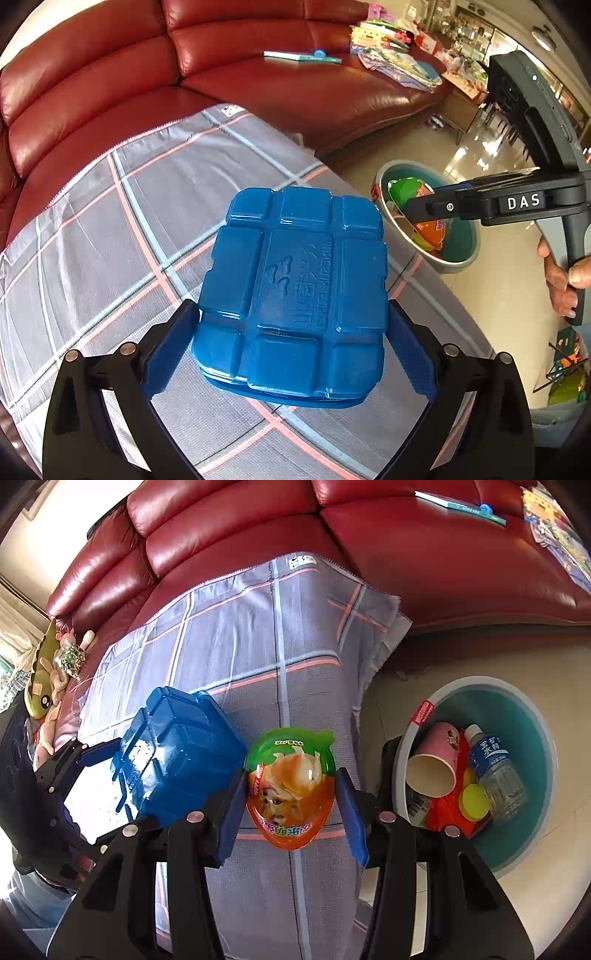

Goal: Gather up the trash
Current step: 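Carry the blue tray and jelly cup over the teal bucket with both grippers, then open the left gripper to drop the blue tray while the right drops the jelly cup into the bucket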

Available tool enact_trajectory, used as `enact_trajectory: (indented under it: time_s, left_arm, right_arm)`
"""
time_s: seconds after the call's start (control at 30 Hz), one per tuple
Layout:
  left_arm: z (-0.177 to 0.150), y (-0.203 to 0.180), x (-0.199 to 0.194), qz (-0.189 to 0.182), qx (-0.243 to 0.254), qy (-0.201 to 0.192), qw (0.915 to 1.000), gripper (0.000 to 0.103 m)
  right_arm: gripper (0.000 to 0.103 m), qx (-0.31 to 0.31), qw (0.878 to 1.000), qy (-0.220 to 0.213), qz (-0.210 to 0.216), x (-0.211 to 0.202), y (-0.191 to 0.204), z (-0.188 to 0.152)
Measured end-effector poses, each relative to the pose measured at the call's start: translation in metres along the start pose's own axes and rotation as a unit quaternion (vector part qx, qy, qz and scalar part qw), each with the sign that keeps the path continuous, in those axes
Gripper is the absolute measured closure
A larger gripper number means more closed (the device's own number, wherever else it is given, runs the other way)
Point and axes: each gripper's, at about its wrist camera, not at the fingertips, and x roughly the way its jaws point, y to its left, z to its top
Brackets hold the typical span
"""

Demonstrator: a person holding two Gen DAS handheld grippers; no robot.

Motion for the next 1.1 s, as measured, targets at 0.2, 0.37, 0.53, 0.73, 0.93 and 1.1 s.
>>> enact_trajectory:
  time_s: [0.2,0.37,0.53,0.73,0.93,1.1]
  left_arm:
    - [0.03,-0.037,-0.005,-0.008,0.017,-0.016,0.9997,0.004]
    - [0.062,-0.094,0.013,-0.039,0.049,-0.023,0.9978,0.004]
    - [0.086,-0.153,0.046,-0.066,0.079,-0.012,0.9946,0.003]
    - [0.102,-0.204,0.09,-0.09,0.089,0.009,0.9919,0.003]
    - [0.103,-0.22,0.13,-0.083,0.079,0.05,0.9921,0.003]
    - [0.098,-0.214,0.13,-0.079,0.072,0.049,0.993,0.003]
  right_arm:
    - [0.057,0.04,0.998,-0.046,-0.018,-0.049,-0.053,-0.006]
    - [0.057,0.081,0.993,-0.076,-0.043,-0.089,-0.108,-0.018]
    - [0.057,0.111,0.988,-0.094,-0.056,-0.112,-0.148,-0.032]
    - [0.057,0.135,0.984,-0.093,-0.063,-0.114,-0.183,-0.04]
    - [0.057,0.154,0.983,-0.08,-0.061,-0.102,-0.21,-0.046]
    - [0.057,0.154,0.984,-0.072,-0.052,-0.089,-0.217,-0.043]
